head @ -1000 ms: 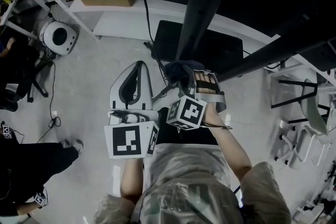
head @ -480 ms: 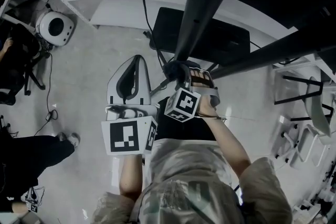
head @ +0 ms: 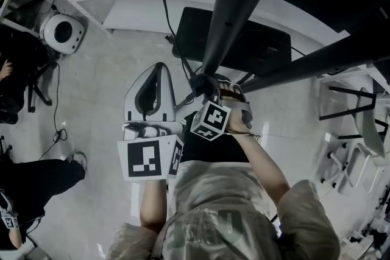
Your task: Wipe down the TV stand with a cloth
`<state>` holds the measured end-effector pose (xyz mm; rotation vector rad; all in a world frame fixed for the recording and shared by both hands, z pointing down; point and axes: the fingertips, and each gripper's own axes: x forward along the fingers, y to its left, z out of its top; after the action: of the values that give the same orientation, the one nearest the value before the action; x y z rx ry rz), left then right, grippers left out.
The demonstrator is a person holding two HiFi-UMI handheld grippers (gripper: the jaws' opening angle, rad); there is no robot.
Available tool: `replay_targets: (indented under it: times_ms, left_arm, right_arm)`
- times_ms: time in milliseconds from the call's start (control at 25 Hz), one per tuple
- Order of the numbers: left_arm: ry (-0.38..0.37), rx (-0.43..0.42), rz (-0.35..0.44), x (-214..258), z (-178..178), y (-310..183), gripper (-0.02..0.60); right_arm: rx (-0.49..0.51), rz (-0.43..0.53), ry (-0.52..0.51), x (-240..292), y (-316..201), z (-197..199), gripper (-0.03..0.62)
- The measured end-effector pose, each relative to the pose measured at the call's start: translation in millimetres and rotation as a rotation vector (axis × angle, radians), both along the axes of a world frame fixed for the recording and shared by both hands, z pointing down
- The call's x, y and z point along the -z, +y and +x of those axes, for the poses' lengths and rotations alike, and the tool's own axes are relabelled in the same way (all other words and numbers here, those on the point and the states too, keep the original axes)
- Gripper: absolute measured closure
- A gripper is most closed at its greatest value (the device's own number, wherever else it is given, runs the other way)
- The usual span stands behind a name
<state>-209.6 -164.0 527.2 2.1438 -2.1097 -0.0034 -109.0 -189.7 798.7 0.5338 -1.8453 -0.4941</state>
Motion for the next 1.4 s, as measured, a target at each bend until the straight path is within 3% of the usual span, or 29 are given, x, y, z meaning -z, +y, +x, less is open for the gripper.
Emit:
replay_targets:
  times_ms: [200,320,600,880,1080,1400]
  left_arm:
    - [0.004,0.008,0.008,24.2,-6.3,-1.6,0.566]
    - [0.011,0.004,0.014,59.4,-1.5,-2.2,0.566]
    - [-0.004,-0.077,0.095,175.4,34.9,-7.5,0.566]
    - [-0.035,-0.188,0.247,257.2,75.9,-13.7,0.566]
    - [-0.054,-0.282,0.305,281.7,112.1,-6.3,0.567]
    - [-0.058,-0.34,0.342,299.9,133.0,2.7,0.566]
  right_arm:
    - [-0.016,-0.011,-0.047,37.3,3.4,1.1,0.537]
    - [-0.053,-0.035,-0.171,95.7,6.4,3.4,0.537]
    - [-0.211,-0.005,-0.601,306.8,-2.7,24.9,0.537]
    - [-0.268,0.209,-1.103,501.9,-6.6,70.8,0.537]
    - [-0.337,0.303,-1.267,546.5,8.7,122.6,0.537]
    - [-0.423,0.258,-1.5,563.4,26.1,163.1,0.537]
